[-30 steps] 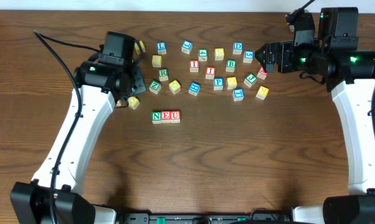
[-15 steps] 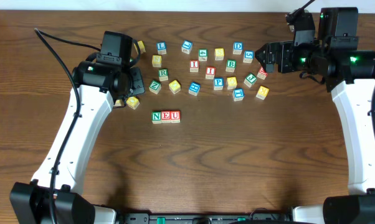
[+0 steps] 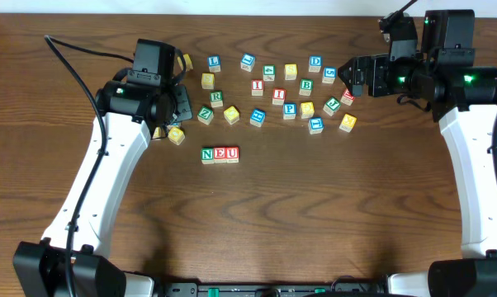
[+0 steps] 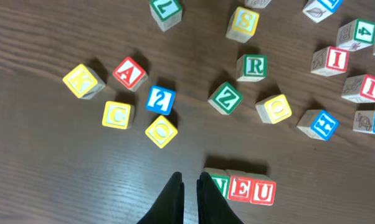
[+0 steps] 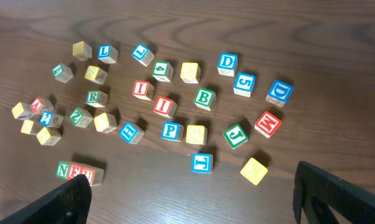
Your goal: Spell out NEURIPS
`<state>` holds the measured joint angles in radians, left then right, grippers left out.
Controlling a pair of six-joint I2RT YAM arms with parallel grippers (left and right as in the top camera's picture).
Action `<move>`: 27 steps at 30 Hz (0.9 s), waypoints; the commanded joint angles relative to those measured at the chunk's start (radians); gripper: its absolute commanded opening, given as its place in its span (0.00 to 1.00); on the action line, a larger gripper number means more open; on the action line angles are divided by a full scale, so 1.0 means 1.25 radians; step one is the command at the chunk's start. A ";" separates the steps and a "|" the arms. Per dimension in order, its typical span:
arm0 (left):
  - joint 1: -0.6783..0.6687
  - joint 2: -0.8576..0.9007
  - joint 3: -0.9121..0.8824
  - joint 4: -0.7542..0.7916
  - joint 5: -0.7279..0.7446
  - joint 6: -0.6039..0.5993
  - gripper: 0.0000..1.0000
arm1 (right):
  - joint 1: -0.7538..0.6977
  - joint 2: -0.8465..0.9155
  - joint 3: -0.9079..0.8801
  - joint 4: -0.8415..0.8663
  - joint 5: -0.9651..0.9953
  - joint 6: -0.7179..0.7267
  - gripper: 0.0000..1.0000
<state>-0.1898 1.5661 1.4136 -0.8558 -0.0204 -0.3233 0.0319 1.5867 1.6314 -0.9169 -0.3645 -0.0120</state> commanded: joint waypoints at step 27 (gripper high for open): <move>0.003 0.006 0.020 0.110 0.038 0.034 0.49 | -0.003 0.002 -0.002 -0.001 -0.006 -0.009 0.99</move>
<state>-0.1898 1.5661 1.4136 -0.7162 0.0063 -0.3054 0.0319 1.5867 1.6314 -0.9169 -0.3645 -0.0120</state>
